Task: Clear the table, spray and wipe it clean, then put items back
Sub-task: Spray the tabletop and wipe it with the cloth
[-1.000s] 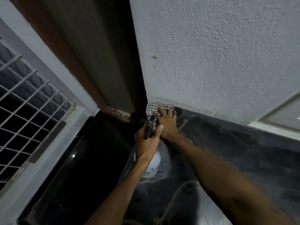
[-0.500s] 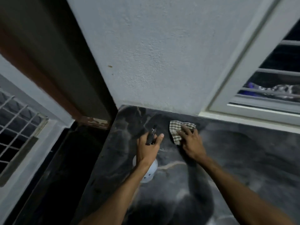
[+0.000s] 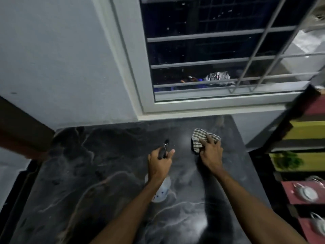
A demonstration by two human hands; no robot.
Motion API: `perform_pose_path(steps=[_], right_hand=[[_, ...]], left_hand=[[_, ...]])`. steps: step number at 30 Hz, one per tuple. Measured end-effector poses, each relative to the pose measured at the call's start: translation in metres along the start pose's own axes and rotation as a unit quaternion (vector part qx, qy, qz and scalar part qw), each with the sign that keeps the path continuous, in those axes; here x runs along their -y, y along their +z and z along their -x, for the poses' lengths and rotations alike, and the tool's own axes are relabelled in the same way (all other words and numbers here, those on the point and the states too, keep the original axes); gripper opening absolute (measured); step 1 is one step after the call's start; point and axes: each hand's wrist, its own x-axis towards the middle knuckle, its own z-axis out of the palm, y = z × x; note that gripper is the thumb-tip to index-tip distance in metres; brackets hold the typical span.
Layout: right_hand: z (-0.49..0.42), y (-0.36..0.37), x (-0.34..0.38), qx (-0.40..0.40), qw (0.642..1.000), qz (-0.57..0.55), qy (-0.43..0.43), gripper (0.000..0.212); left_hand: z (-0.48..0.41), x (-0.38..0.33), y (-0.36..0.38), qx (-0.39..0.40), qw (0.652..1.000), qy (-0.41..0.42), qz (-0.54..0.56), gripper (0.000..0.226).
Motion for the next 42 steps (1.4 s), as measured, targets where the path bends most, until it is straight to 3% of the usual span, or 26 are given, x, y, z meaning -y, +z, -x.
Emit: perform_pose_path(steps=[7, 15, 20, 24, 28, 32, 36, 40, 42], right_hand=[[-0.016, -0.023, -0.065, -0.05, 0.995, -0.019, 0.082, 0.051], [-0.08, -0.04, -0.088, -0.072, 0.989, -0.027, 0.122, 0.052], [-0.094, -0.007, -0.037, -0.014, 0.997, 0.031, -0.076, 0.056], [-0.11, -0.008, -0.017, -0.021, 0.999, -0.017, 0.026, 0.057], [-0.074, 0.031, 0.055, 0.031, 0.979, 0.055, -0.195, 0.057], [-0.084, 0.03, 0.085, 0.011, 0.996, 0.033, -0.083, 0.056], [-0.055, 0.062, 0.155, 0.059, 0.959, 0.084, -0.264, 0.062], [-0.057, 0.082, 0.227, 0.037, 0.988, 0.044, -0.145, 0.064], [-0.041, 0.105, 0.264, 0.051, 0.977, 0.048, -0.2, 0.068]], left_hand=[[0.011, -0.037, 0.069, 0.031, 0.999, 0.028, -0.005, 0.049], [-0.007, -0.057, 0.099, 0.047, 0.998, 0.042, 0.003, 0.048], [-0.029, -0.061, 0.092, 0.013, 0.999, 0.053, 0.005, 0.045], [-0.043, -0.052, 0.07, -0.01, 0.998, 0.064, 0.021, 0.04], [-0.054, -0.044, 0.036, -0.048, 0.997, 0.061, 0.009, 0.032], [-0.065, -0.024, -0.009, -0.079, 0.995, 0.054, 0.017, 0.037], [-0.075, 0.006, -0.066, -0.102, 0.994, 0.045, 0.019, 0.034], [-0.093, 0.042, -0.129, -0.099, 0.995, 0.017, 0.027, 0.039], [-0.1, 0.057, -0.164, -0.108, 0.994, 0.012, 0.022, 0.039]])
